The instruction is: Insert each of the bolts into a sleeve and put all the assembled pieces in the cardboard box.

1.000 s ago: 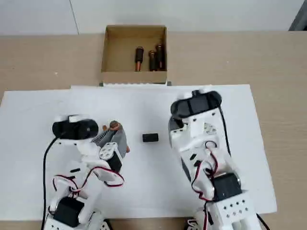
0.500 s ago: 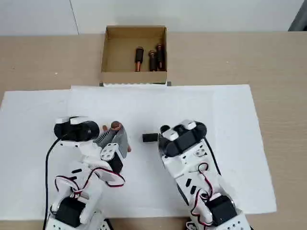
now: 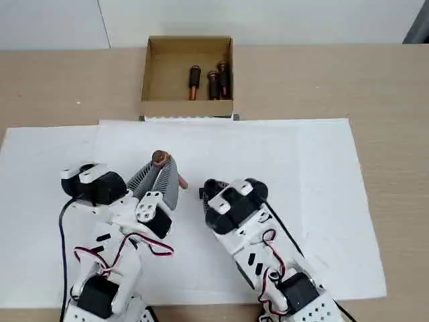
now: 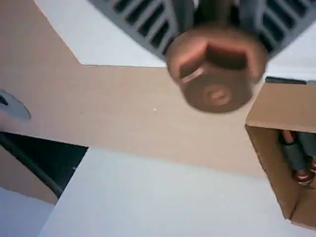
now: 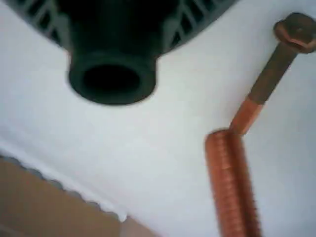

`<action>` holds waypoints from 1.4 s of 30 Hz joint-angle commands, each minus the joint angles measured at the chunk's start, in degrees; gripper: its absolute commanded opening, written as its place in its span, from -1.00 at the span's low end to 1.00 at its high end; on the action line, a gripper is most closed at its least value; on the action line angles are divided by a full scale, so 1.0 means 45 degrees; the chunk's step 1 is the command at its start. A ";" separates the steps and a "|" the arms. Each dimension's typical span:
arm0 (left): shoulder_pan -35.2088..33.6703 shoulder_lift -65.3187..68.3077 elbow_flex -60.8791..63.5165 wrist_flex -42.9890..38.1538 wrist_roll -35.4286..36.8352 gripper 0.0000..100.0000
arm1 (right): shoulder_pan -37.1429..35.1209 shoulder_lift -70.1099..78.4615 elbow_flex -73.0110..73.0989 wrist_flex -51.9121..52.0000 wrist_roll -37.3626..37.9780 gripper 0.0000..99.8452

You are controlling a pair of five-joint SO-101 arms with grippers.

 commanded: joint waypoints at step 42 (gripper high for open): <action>0.2071 -0.0137 0.0264 -0.0352 0.1035 -0.99 | -0.0967 -0.0205 0.0137 -0.0459 0.2247 -1.00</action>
